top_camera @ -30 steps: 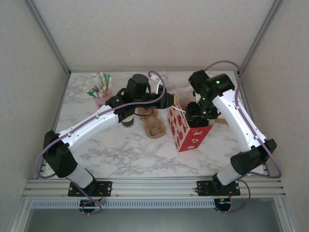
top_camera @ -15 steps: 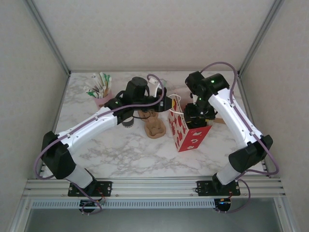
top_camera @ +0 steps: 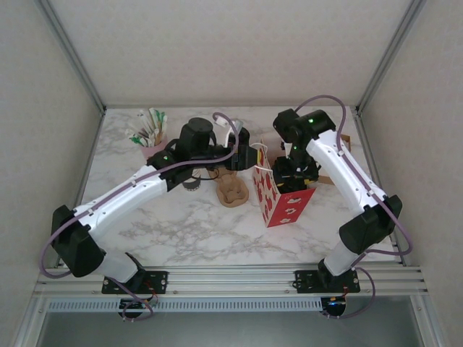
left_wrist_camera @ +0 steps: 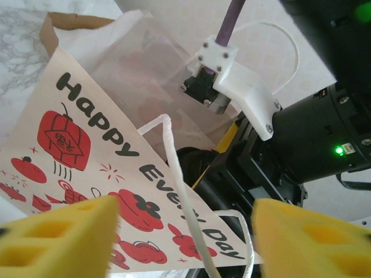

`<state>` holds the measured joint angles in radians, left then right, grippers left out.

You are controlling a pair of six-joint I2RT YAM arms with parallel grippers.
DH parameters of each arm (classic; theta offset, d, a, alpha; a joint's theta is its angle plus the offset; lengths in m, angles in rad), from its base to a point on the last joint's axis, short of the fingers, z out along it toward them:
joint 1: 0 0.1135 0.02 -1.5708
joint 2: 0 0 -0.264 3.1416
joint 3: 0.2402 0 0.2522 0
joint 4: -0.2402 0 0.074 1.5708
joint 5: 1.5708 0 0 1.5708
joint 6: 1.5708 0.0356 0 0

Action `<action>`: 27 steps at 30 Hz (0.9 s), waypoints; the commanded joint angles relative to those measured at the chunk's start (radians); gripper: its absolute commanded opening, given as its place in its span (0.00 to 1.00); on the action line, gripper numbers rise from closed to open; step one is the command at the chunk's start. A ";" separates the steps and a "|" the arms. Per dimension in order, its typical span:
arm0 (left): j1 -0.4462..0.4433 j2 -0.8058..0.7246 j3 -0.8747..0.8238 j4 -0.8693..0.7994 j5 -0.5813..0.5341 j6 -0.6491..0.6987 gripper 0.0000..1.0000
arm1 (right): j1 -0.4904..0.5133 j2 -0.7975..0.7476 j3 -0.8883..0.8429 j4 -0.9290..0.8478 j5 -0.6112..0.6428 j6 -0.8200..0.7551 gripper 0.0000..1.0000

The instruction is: Pack the takeout coffee

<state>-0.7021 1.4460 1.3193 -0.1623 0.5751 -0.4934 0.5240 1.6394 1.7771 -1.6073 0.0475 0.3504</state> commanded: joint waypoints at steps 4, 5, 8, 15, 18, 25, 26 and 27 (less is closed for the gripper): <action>0.032 -0.117 -0.040 -0.009 -0.104 0.035 0.99 | 0.008 0.017 -0.004 -0.083 -0.014 -0.019 0.71; 0.038 -0.131 -0.045 -0.012 -0.121 0.039 1.00 | 0.008 0.019 -0.004 -0.079 -0.014 -0.020 0.71; 0.060 -0.164 -0.056 -0.016 -0.152 0.039 1.00 | 0.007 0.020 -0.002 -0.070 -0.011 -0.021 0.71; 0.138 -0.221 -0.126 -0.005 -0.195 0.020 1.00 | 0.007 0.003 -0.009 -0.029 -0.008 -0.027 0.71; 0.174 -0.217 -0.154 0.002 -0.181 0.009 1.00 | 0.007 -0.007 -0.022 -0.012 -0.008 -0.029 0.71; 0.196 -0.145 -0.171 0.015 -0.130 -0.013 0.96 | 0.007 -0.020 -0.058 0.033 -0.014 -0.033 0.71; 0.196 -0.137 -0.172 0.015 -0.129 -0.013 0.94 | 0.008 -0.021 -0.060 0.037 -0.014 -0.032 0.71; 0.196 -0.132 -0.172 0.016 -0.126 -0.014 0.93 | 0.008 -0.024 -0.060 0.040 -0.013 -0.032 0.71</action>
<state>-0.5125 1.3014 1.1599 -0.1757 0.4229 -0.4980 0.5243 1.6466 1.7271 -1.5726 0.0475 0.3279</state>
